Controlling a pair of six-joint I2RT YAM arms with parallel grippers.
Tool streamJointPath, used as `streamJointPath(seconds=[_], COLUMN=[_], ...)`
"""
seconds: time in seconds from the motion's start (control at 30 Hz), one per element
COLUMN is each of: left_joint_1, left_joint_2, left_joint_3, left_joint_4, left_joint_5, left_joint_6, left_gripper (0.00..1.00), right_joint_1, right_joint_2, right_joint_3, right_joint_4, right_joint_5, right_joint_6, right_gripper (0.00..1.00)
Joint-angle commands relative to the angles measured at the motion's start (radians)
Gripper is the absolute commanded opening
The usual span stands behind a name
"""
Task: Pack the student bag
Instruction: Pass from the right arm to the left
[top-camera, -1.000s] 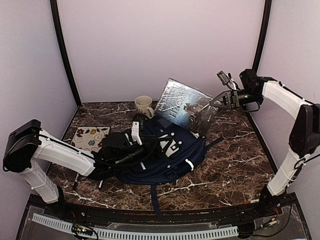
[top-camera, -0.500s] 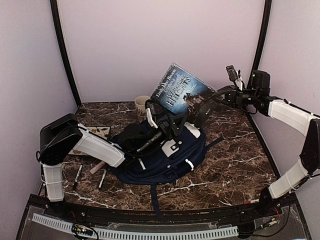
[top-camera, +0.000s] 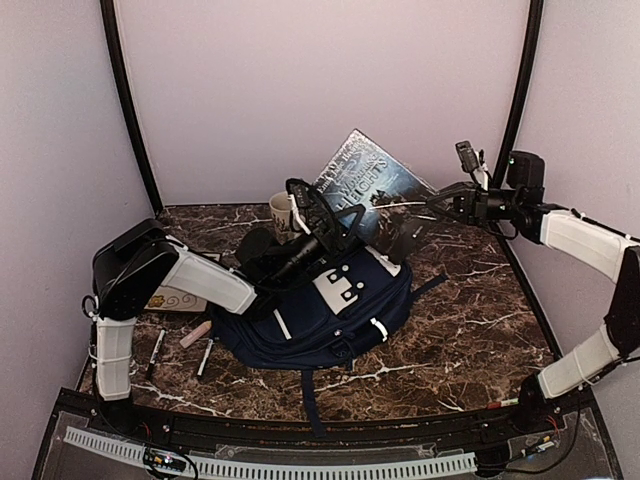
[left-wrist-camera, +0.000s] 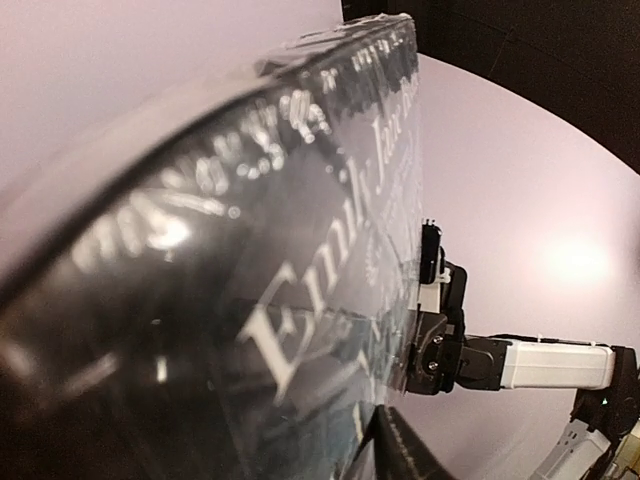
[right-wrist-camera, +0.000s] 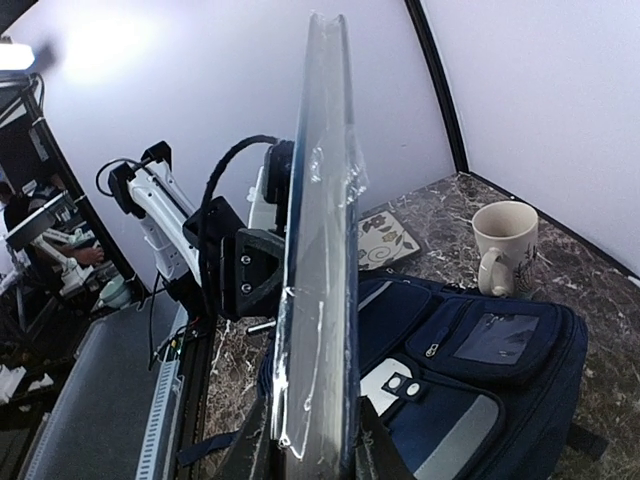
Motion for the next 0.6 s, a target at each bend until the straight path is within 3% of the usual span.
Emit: streamJointPath(seconds=[0.0, 0.2, 0.33, 0.57], left_joint_1=[-0.004, 0.002, 0.009, 0.013], left_joint_2=[-0.026, -0.071, -0.128, -0.251], left_joint_3=[0.021, -0.043, -0.093, -0.132], left_joint_4=[0.09, 0.099, 0.031, -0.243], left_joint_5=[0.148, 0.216, 0.31, 0.508], left_joint_6=[-0.027, -0.074, -0.108, -0.1], left_gripper=[0.33, 0.08, 0.0, 0.0], right_joint_1=[0.022, 0.03, 0.039, 0.119], right_joint_2=[-0.032, -0.023, -0.003, 0.099], right_joint_3=[0.009, 0.172, 0.227, 0.319], right_joint_4=[-0.115, -0.734, -0.916, -1.164], right_joint_5=[-0.079, -0.079, -0.079, -0.079], right_joint_6=[-0.009, -0.009, -0.009, -0.009], right_gripper=[0.0, 0.0, 0.0, 0.0])
